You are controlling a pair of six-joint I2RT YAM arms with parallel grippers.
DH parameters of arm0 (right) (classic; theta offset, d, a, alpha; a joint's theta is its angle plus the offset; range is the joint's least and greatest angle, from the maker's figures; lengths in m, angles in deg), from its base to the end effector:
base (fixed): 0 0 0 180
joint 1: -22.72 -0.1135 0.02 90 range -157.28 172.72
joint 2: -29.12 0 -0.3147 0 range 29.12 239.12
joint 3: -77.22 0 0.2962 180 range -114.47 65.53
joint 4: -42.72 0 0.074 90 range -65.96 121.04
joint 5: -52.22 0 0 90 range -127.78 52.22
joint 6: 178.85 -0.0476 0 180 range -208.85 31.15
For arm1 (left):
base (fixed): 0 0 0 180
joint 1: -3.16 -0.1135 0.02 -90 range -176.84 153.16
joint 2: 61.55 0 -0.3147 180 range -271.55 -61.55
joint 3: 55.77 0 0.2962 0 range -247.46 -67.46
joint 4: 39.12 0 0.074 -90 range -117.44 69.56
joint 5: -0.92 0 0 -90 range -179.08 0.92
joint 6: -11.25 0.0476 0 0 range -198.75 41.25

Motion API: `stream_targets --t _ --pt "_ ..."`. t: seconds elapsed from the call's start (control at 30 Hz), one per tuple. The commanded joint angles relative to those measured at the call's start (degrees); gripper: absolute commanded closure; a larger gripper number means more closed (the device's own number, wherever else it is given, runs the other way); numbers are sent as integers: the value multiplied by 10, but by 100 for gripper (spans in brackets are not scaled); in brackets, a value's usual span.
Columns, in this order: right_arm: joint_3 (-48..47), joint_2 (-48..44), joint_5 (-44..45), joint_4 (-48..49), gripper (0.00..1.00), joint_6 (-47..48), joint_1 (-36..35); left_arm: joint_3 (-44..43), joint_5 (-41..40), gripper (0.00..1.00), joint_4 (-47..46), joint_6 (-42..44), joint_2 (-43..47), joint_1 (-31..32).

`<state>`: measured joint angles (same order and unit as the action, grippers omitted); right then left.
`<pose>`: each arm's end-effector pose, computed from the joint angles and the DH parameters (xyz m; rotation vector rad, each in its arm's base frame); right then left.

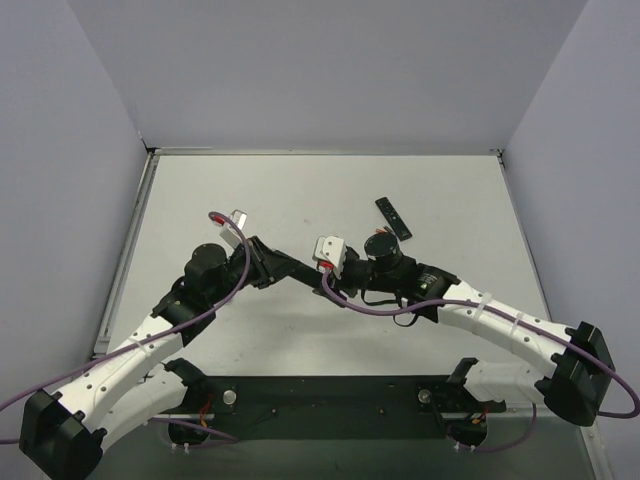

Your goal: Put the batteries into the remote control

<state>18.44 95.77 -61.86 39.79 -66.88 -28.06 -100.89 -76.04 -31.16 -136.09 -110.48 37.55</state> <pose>0.1772 0.2478 0.3399 -1.3037 1.2423 0.7313 0.1810 -0.1369 0.3065 -0.2130 1.9718 -1.3096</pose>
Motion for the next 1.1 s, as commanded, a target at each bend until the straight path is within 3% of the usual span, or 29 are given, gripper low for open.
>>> stream_targets --t 0.0,0.33,0.53,0.97,1.07 --pt "-36 14 -12 0 43 17 -6 -35 21 100 -3 23 8 -3" --pt "-63 46 -40 -37 59 13 -6 -42 19 100 6 43 17 -5" --pt "-61 45 -55 -81 75 32 -6 -45 32 100 14 48 26 -39" --pt "-20 26 -50 -172 77 36 -7 -53 108 100 79 58 59 -222" --pt "-14 23 -46 -176 76 32 -7 -52 96 100 78 44 60 -231"
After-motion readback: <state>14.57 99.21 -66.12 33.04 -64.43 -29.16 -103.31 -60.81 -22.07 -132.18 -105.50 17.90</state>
